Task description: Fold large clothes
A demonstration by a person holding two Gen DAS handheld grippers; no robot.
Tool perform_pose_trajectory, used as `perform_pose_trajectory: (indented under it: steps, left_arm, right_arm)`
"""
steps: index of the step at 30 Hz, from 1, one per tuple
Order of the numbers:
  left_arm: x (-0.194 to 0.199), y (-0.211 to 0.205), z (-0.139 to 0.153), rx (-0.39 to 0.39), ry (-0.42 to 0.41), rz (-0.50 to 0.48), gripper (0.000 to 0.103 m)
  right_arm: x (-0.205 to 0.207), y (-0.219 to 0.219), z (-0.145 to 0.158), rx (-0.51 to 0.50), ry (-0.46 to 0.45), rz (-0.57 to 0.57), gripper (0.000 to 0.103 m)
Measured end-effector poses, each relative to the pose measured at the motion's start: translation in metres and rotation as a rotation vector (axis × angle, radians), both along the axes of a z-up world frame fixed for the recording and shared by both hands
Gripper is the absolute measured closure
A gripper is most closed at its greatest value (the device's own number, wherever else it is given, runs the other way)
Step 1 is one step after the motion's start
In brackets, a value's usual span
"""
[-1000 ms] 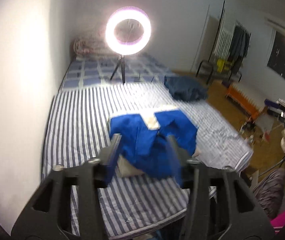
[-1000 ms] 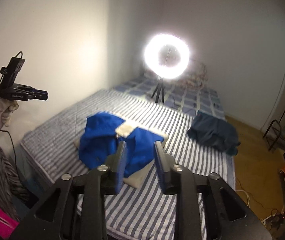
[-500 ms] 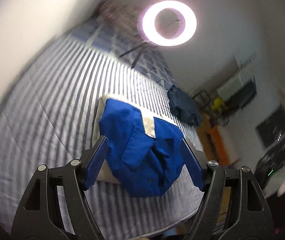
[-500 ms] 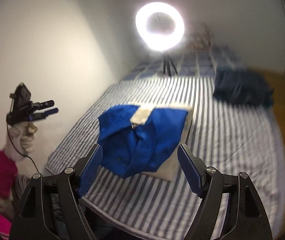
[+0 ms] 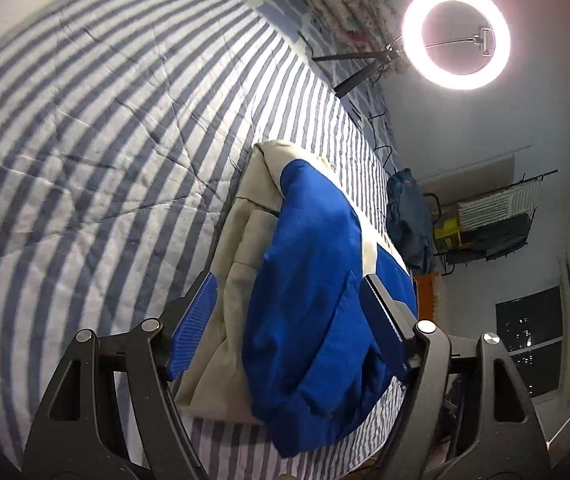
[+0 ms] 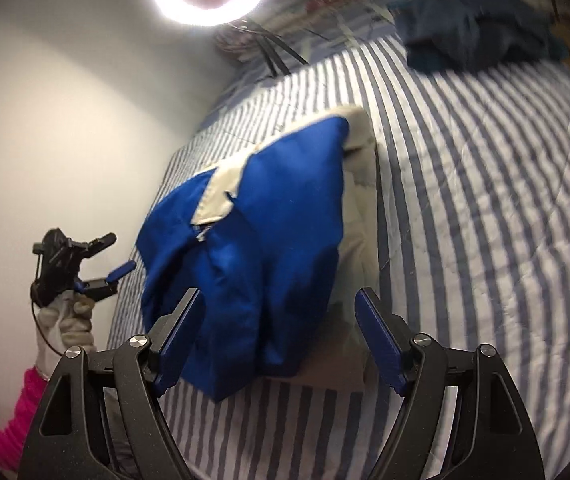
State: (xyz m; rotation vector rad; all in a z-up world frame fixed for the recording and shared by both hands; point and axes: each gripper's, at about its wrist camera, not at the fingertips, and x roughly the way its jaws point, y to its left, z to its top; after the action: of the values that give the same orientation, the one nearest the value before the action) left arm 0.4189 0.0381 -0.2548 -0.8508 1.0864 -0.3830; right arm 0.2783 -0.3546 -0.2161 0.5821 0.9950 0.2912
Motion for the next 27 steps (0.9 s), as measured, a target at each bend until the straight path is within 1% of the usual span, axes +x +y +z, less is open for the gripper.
perform_pose_trajectory:
  steps: [1, 3, 4, 5, 6, 8, 9, 10, 11, 12, 13, 14, 16, 19, 20, 21, 22, 23, 24, 25, 27]
  left_arm:
    - [0.004, -0.006, -0.003, 0.014, 0.002, -0.010, 0.027]
    - [0.008, -0.014, -0.007, 0.035, 0.001, -0.026, 0.027]
    - [0.011, -0.018, -0.008, 0.041, 0.000, -0.035, 0.031]
    - [0.013, -0.021, -0.010, 0.046, 0.001, -0.040, 0.044]
    - [0.015, -0.023, -0.012, 0.045, 0.003, -0.046, 0.052]
    - [0.018, -0.026, -0.018, 0.023, 0.017, -0.048, 0.086]
    - [0.019, -0.027, -0.020, 0.009, 0.021, -0.053, 0.091]
    - [0.018, -0.030, -0.019, 0.012, 0.021, -0.059, 0.098]
    - [0.017, -0.033, -0.016, 0.019, 0.018, -0.065, 0.100]
    - [0.014, -0.037, -0.012, 0.025, 0.017, -0.076, 0.102]
    - [0.012, -0.042, -0.007, 0.032, 0.009, -0.084, 0.103]
    - [0.008, -0.043, -0.001, 0.035, -0.001, -0.085, 0.103]
    - [-0.005, -0.043, 0.012, 0.029, -0.019, -0.088, 0.103]
    - [-0.021, -0.039, 0.020, 0.034, -0.031, -0.082, 0.103]
    - [-0.023, -0.037, 0.018, 0.040, -0.026, -0.079, 0.103]
    - [-0.025, -0.035, 0.013, 0.062, -0.016, -0.080, 0.103]
    - [-0.023, -0.036, 0.003, 0.126, 0.008, -0.077, 0.103]
    - [-0.021, -0.037, -0.005, 0.157, 0.021, -0.078, 0.103]
    - [-0.019, -0.038, -0.012, 0.176, 0.035, -0.083, 0.103]
    - [-0.016, -0.041, -0.024, 0.199, 0.060, -0.086, 0.103]
    - [-0.014, -0.048, -0.032, 0.235, 0.064, -0.102, 0.103]
  right_arm:
    - [0.004, -0.001, -0.005, 0.016, 0.007, -0.007, 0.026]
    - [0.010, 0.000, -0.011, 0.034, 0.016, -0.013, 0.030]
    - [0.012, 0.000, -0.012, 0.039, 0.017, -0.009, 0.034]
    - [0.014, 0.000, -0.013, 0.042, 0.018, -0.002, 0.039]
    - [0.016, 0.000, -0.015, 0.041, 0.020, 0.004, 0.042]
    - [0.020, -0.001, -0.020, 0.049, 0.034, 0.012, 0.059]
    - [0.023, -0.002, -0.025, 0.074, 0.046, 0.015, 0.066]
    - [0.025, -0.001, -0.028, 0.100, 0.057, 0.020, 0.081]
    - [0.025, -0.003, -0.032, 0.140, 0.069, 0.021, 0.094]
    - [0.025, -0.005, -0.034, 0.181, 0.073, 0.019, 0.097]
    - [0.025, -0.008, -0.033, 0.218, 0.067, 0.019, 0.099]
    - [0.024, -0.010, -0.028, 0.231, 0.052, 0.022, 0.101]
    - [0.019, -0.016, -0.012, 0.228, 0.023, 0.021, 0.102]
    - [0.007, -0.027, 0.002, 0.325, 0.002, 0.017, 0.102]
    - [0.004, -0.029, 0.003, 0.323, 0.003, 0.021, 0.102]
    - [0.002, -0.031, 0.000, 0.315, 0.011, 0.022, 0.102]
    - [0.001, -0.032, -0.007, 0.309, 0.033, 0.018, 0.102]
    - [0.002, -0.032, -0.018, 0.288, 0.073, 0.005, 0.102]
    - [0.004, -0.031, -0.032, 0.245, 0.124, -0.008, 0.102]
    - [0.005, -0.030, -0.040, 0.209, 0.151, -0.016, 0.102]
    - [0.008, -0.026, -0.051, 0.135, 0.178, -0.007, 0.103]
